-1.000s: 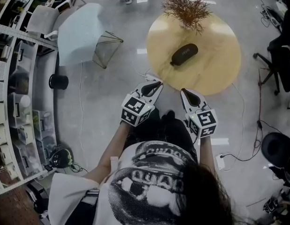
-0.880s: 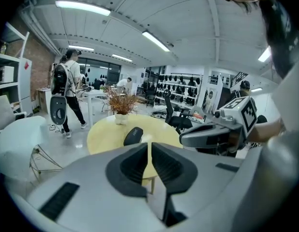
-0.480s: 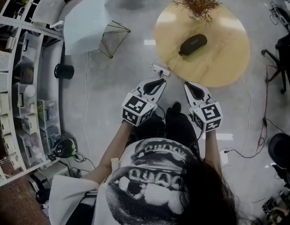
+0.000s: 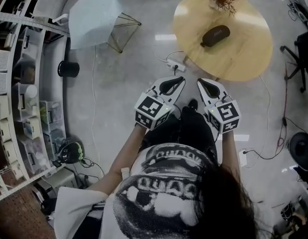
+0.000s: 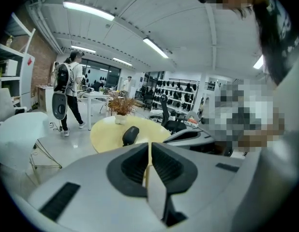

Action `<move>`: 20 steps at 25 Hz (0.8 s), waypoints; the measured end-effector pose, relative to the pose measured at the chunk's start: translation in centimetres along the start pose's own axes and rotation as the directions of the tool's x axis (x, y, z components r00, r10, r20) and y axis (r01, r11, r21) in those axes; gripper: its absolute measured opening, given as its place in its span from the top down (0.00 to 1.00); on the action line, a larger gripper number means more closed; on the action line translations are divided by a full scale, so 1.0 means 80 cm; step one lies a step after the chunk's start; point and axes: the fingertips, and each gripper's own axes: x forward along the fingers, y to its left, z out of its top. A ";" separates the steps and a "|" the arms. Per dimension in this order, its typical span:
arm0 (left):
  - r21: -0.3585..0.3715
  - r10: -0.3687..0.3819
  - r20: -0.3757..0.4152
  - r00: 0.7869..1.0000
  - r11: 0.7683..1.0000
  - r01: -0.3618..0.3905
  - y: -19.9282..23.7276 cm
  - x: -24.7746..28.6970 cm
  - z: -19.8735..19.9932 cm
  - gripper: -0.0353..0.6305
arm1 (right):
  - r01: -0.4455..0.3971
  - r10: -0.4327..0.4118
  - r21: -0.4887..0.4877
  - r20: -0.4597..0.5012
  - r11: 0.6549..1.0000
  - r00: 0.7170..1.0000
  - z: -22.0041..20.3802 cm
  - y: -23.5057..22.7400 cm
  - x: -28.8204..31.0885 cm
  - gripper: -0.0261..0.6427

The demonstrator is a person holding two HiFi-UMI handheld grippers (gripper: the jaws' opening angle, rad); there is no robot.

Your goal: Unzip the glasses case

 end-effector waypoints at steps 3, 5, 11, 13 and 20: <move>0.005 -0.005 0.013 1.000 1.000 0.005 -0.003 -0.019 -0.008 0.92 | -0.005 0.004 -0.012 -0.014 1.000 1.000 -0.007 0.021 0.004 0.97; 0.009 -0.006 0.019 1.000 1.000 0.006 -0.006 -0.038 -0.014 0.92 | -0.003 0.003 -0.020 -0.031 1.000 1.000 -0.014 0.040 0.005 0.97; 0.003 -0.001 0.041 0.999 1.000 0.001 -0.001 -0.084 -0.036 0.92 | -0.036 0.030 -0.088 -0.061 0.996 0.998 -0.021 0.094 0.016 0.97; 0.014 -0.004 0.041 0.999 1.000 0.003 -0.004 -0.090 -0.045 0.92 | -0.043 0.036 -0.102 -0.070 0.994 0.997 -0.029 0.102 0.016 0.97; 0.032 -0.011 0.063 0.998 0.999 0.009 -0.016 -0.123 -0.065 0.92 | -0.042 0.031 -0.141 -0.080 0.989 0.996 -0.046 0.141 0.005 0.97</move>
